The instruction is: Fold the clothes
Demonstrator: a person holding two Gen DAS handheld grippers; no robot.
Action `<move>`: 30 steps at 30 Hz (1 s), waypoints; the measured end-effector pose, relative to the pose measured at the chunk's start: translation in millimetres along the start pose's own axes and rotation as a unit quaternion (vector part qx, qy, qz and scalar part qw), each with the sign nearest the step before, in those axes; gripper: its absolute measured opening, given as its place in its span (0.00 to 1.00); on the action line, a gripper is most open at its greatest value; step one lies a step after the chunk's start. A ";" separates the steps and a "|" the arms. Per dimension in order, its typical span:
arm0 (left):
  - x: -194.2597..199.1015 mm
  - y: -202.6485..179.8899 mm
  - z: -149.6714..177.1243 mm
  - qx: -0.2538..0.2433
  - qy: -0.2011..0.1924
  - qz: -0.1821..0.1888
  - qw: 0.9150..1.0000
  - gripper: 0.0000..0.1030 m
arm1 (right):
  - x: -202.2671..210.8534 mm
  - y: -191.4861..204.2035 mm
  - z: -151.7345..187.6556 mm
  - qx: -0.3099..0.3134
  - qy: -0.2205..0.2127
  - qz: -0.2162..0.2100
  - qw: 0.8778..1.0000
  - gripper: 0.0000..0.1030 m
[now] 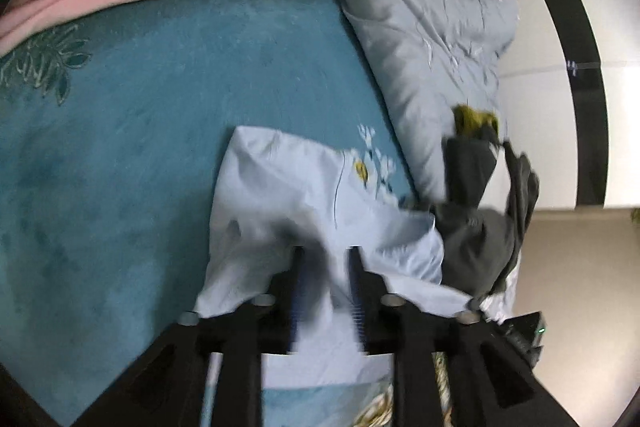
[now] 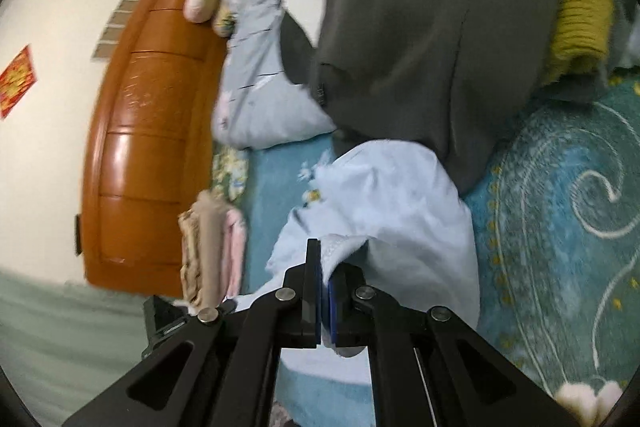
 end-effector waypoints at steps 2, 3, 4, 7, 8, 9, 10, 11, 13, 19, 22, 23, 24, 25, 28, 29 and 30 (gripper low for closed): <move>3.4 2.9 -11.6 0.025 -0.008 0.031 0.999 0.46 | -10.8 -1.0 -8.2 -0.001 0.009 0.011 1.000 0.03; 4.7 4.3 -17.7 0.038 -0.012 0.048 0.998 0.47 | -13.9 -1.0 -11.5 0.002 0.011 0.014 1.000 0.03; 5.7 6.7 -21.4 0.043 -0.015 0.055 0.997 0.48 | -15.2 -0.5 -14.6 0.004 0.011 0.018 1.000 0.05; 7.6 17.9 -22.0 0.027 -0.023 0.034 0.999 0.50 | -17.9 1.0 -23.3 0.012 0.012 0.028 0.999 0.05; 8.4 22.9 -18.0 0.009 -0.027 0.014 0.999 0.50 | -15.7 1.5 -24.3 0.018 0.012 0.031 0.999 0.09; 9.7 30.4 -11.6 -0.010 -0.032 -0.008 0.999 0.50 | -13.6 2.0 -25.4 0.024 0.011 0.033 0.999 0.27; 12.0 41.9 -2.5 -0.023 -0.035 -0.024 0.999 0.50 | -10.5 2.5 -25.4 0.031 0.010 0.036 0.999 0.43; 14.5 57.0 7.8 -0.023 -0.036 -0.034 0.998 0.50 | -5.6 2.8 -22.7 0.041 0.006 0.039 0.998 0.47; 19.6 86.8 26.8 0.000 -0.034 -0.035 0.999 0.50 | 5.3 -1.6 -12.4 0.061 0.004 0.057 0.997 0.48; 9.5 148.9 74.9 0.102 -0.006 -0.009 0.995 0.50 | 46.4 -54.7 38.3 0.023 -0.001 0.124 0.992 0.48; -6.3 144.1 83.1 0.097 0.001 -0.013 0.995 0.50 | 45.8 -72.5 76.8 -0.016 0.035 0.107 0.994 0.48; -7.5 140.6 83.1 0.092 -0.004 -0.018 0.996 0.50 | 41.9 -74.8 89.8 -0.026 0.047 0.101 0.993 0.48; -8.3 136.9 82.6 0.087 -0.009 -0.020 0.996 0.49 | 37.5 -76.8 101.9 -0.037 0.056 0.095 0.993 0.48; -8.6 132.9 81.3 0.082 -0.014 -0.019 0.996 0.48 | 32.4 -78.4 112.0 -0.047 0.058 0.088 0.993 0.48; -10.9 127.4 79.3 0.084 -0.025 -0.029 0.996 0.43 | 17.1 -78.9 129.1 -0.064 0.059 0.080 0.993 0.48; -11.2 126.2 78.6 0.083 -0.030 -0.034 0.995 0.33 | 13.2 -78.0 132.1 -0.065 0.057 0.081 0.993 0.47; -11.9 124.9 77.5 0.082 -0.036 -0.040 0.995 0.20 | 12.0 -75.6 131.8 -0.060 0.049 0.087 0.993 0.41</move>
Point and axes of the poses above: each gripper's, at about its wrist camera, not at the fingertips, and x roughly against the way its jaws point, y to its left, z to its underside, the point moved 3 cm from there along -x, roughly the way its jaws point, and after that the axes turned 14 degrees about x, right-handed, at the moved point
